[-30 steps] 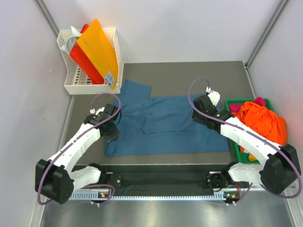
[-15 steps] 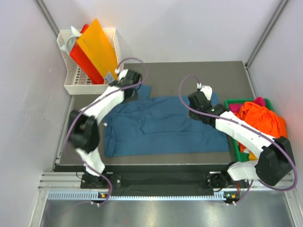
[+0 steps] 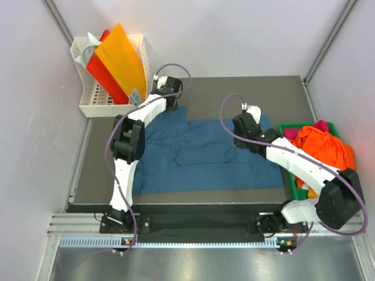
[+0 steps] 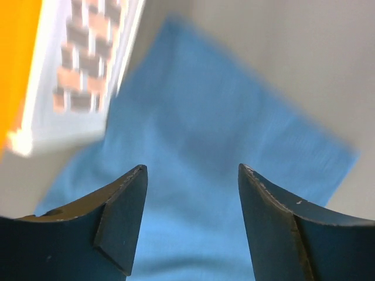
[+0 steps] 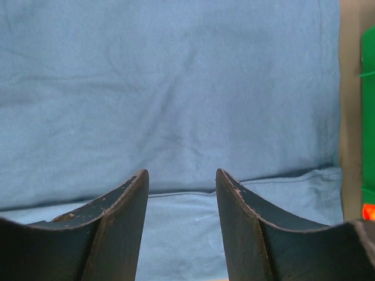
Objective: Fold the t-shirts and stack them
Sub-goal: Grap the side of the flattened tshirt furthest away from the robot with both arms
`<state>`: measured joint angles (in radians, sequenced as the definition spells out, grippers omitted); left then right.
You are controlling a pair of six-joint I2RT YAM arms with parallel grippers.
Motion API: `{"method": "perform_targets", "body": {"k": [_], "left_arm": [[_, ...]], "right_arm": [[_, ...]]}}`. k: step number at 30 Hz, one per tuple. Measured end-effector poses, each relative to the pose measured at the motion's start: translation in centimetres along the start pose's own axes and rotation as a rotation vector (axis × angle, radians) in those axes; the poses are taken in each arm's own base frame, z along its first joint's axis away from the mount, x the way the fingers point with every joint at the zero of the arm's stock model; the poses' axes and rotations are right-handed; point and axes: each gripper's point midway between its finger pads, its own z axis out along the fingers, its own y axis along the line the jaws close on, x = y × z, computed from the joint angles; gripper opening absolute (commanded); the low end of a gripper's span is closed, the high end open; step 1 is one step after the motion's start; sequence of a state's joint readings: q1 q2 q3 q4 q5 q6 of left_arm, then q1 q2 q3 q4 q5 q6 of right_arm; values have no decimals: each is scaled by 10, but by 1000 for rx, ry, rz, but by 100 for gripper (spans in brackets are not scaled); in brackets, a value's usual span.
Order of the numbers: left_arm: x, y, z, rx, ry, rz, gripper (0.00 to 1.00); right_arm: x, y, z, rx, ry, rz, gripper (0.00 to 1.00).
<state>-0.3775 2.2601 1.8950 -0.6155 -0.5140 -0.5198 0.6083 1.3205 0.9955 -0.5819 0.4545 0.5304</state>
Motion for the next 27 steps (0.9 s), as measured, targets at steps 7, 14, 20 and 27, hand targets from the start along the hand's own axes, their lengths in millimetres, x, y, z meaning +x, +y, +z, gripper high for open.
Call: {"method": "perform_targets", "body": {"k": [7, 14, 20, 27], "left_arm": [[-55, -28, 32, 98, -121, -47, 63], [-43, -30, 79, 128, -93, -96, 57], [-58, -13, 88, 91, -127, -159, 57], [-71, -4, 91, 69, -173, -186, 60]], "right_arm": [[-1, 4, 2, -16, 0, -11, 50], [7, 5, 9, -12, 28, -31, 50], [16, 5, 12, -18, 44, -35, 50], [26, 11, 21, -33, 78, -28, 50]]}}
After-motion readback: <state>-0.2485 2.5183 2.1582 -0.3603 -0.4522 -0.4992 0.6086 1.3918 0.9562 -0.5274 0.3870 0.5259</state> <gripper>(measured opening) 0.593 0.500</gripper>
